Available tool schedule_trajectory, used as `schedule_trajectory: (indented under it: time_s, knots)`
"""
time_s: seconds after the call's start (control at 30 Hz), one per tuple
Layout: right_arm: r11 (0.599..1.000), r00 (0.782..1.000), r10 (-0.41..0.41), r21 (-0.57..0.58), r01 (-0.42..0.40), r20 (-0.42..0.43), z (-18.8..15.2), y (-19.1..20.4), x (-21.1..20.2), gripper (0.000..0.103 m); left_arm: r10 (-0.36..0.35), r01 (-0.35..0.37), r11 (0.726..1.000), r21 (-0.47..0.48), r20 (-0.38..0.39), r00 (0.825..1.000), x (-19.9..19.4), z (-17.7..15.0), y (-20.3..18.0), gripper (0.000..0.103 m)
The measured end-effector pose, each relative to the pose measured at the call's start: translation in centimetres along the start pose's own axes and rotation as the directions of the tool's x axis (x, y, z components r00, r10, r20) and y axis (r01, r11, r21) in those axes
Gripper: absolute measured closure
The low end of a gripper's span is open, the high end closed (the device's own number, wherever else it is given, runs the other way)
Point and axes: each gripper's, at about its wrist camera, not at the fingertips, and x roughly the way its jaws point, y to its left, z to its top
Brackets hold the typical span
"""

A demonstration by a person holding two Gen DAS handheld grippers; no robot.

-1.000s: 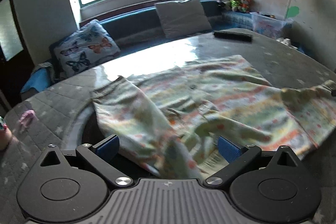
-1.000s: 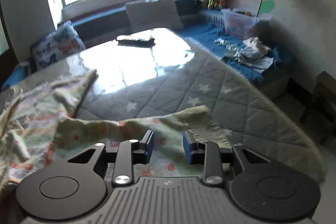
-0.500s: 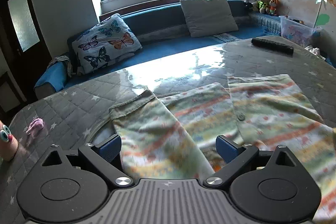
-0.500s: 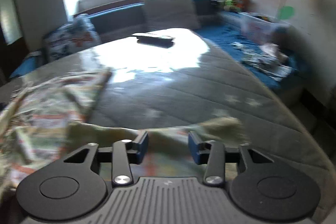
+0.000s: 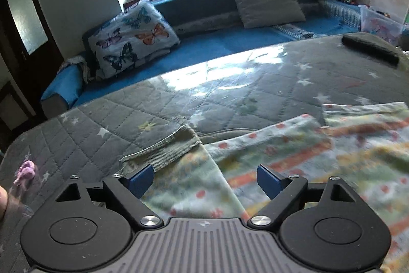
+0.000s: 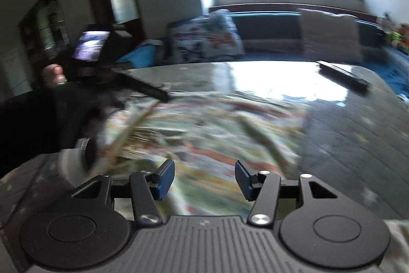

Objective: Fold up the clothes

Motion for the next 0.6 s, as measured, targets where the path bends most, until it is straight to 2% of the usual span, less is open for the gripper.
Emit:
schedule_trajectory:
  time_s: [0.1,0.2,0.23,0.27,0.3,0.37,0.4,0.47,0.6]
  knots:
    - [0.997,0.998,0.06,-0.038,-0.06,-0.007,0.5,1.5,0.6,0.05,0.003,-0.003,1.0,-0.024,-0.036,0.999,1.7,0.2,1.0,0.024]
    - [0.99,0.993,0.115,-0.074,-0.116,-0.02,0.8,2.8,1.1,0.049,-0.008,0.006,0.998,-0.056,-0.039,0.999,2.2,0.1,2.2,0.03]
    - [0.988,0.992,0.127,-0.085,-0.129,-0.026,0.8,3.3,1.3,0.048,-0.012,0.009,0.998,-0.064,-0.037,0.999,2.2,0.1,2.5,0.035]
    - [0.985,0.99,0.138,-0.095,-0.141,-0.033,0.7,3.8,1.5,0.048,-0.015,0.013,0.997,-0.071,-0.035,0.999,2.1,0.0,2.8,0.045]
    - [0.984,0.989,0.146,-0.101,-0.149,-0.039,0.7,4.1,1.8,0.048,-0.019,0.016,0.997,-0.079,-0.033,0.999,2.0,-0.1,3.2,0.05]
    - [0.98,0.985,0.162,-0.105,-0.167,-0.054,0.5,4.7,2.2,0.048,-0.026,0.023,0.995,-0.094,-0.029,0.999,1.9,-0.3,3.8,0.072]
    - [0.979,0.983,0.171,-0.102,-0.177,-0.06,0.4,4.9,2.4,0.048,-0.034,0.031,0.994,-0.103,-0.023,0.999,1.7,-0.4,4.2,0.075]
    - [0.976,0.979,0.193,-0.092,-0.199,-0.068,0.3,5.3,2.4,0.048,-0.038,0.037,0.992,-0.119,-0.002,0.999,0.8,-0.7,4.7,0.094]
    - [0.965,0.967,0.24,-0.084,-0.247,-0.083,-0.2,6.4,2.1,0.047,-0.016,0.022,0.985,-0.171,0.041,0.999,-1.6,-1.5,6.6,0.098]
